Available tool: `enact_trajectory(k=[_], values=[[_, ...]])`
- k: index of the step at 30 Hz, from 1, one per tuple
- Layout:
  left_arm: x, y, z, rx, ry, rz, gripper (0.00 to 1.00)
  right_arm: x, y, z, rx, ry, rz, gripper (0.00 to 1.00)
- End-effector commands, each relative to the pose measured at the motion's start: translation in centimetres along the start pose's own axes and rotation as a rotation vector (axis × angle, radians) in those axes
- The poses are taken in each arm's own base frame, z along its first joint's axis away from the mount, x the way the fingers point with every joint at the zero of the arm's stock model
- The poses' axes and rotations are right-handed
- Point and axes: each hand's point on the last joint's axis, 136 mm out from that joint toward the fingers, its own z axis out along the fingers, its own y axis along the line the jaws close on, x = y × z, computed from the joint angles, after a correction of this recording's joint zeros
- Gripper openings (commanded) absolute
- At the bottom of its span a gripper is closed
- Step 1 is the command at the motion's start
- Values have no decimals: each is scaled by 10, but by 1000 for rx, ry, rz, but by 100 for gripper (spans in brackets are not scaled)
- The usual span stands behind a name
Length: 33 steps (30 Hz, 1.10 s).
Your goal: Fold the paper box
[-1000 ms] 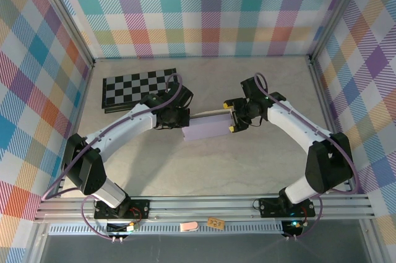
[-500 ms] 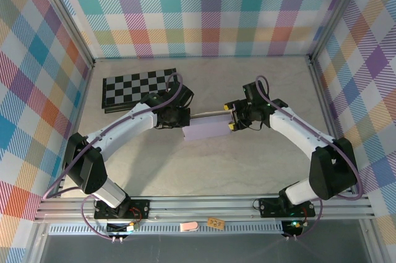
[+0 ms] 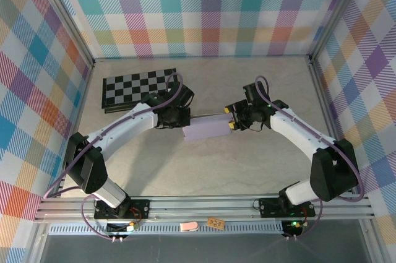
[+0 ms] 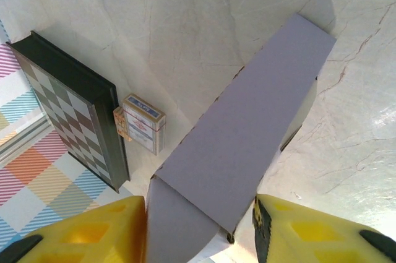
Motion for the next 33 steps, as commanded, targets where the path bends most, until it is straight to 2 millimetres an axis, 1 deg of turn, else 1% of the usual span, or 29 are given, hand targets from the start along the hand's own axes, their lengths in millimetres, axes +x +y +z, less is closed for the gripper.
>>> enact_trajectory(k=[1, 2, 5, 11, 15, 21, 25, 29, 33], values=[[42, 0, 19, -25, 172, 19, 0, -6, -42, 8, 142, -15, 16, 48], [42, -1, 18, -18, 168, 15, 0, -7, -43, 7, 140, -23, 18, 48], [41, -5, 11, 16, 151, -11, 9, -10, -42, 5, 132, -45, 15, 48], [35, -18, -6, 113, 109, -100, 17, -9, -42, 10, 147, -36, 7, 47], [32, -26, -14, 166, 101, -150, 23, -10, -43, 9, 151, -47, 5, 47], [31, -29, -19, 210, 105, -217, 31, -10, -42, 9, 152, -54, 7, 46], [30, -29, -24, 216, 107, -225, 37, -10, -38, 9, 148, -61, 11, 45], [28, -28, -30, 221, 103, -229, 39, -10, -35, 9, 154, -62, 13, 45], [32, -24, -33, 207, 121, -214, 41, -9, -32, 9, 157, -62, 15, 44]])
